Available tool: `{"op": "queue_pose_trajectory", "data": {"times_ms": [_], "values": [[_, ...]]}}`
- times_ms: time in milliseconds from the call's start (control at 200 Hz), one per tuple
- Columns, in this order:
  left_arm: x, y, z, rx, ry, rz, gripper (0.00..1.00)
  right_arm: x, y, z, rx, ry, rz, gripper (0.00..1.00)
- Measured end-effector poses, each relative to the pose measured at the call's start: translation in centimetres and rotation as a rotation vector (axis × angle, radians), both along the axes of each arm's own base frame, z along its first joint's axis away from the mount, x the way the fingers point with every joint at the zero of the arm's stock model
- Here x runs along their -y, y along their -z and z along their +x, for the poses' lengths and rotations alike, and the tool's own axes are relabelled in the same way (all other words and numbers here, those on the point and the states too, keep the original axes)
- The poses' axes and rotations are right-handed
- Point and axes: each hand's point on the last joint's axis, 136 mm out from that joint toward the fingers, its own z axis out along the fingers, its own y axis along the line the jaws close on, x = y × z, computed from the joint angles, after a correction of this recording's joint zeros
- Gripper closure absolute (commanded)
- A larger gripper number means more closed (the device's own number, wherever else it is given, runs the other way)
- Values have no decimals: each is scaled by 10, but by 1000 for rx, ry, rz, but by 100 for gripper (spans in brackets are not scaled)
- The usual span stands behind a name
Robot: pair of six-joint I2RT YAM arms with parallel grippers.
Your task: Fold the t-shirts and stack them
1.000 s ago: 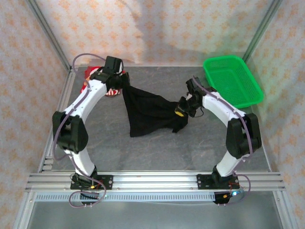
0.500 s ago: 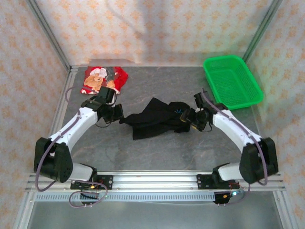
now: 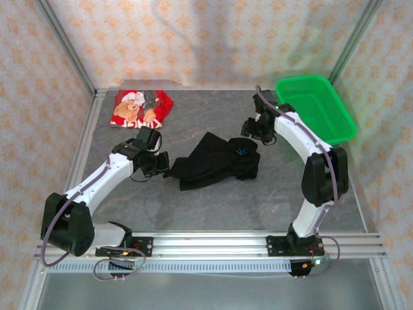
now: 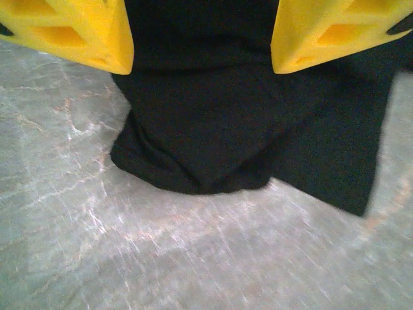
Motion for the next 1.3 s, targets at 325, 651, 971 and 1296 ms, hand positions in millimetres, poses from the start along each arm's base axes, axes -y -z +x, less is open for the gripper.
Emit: {"op": "queue_pose_trajectory", "data": {"times_ms": [325,651,971,1296], "values": [[-4,0,-4,9,-7,14,100,-15,8,-22,-37,-231,-38,42],[-5,1,-4,10,-4,18,100,-19,34,-29,-95,-307,-58,71],[-17,-34,37,86,-21,39,100,-28,7,22,17,-285,-93,100],[-76,-191,132,445,-158,53,100,-13,-190,93,508,-83,28,100]]}}
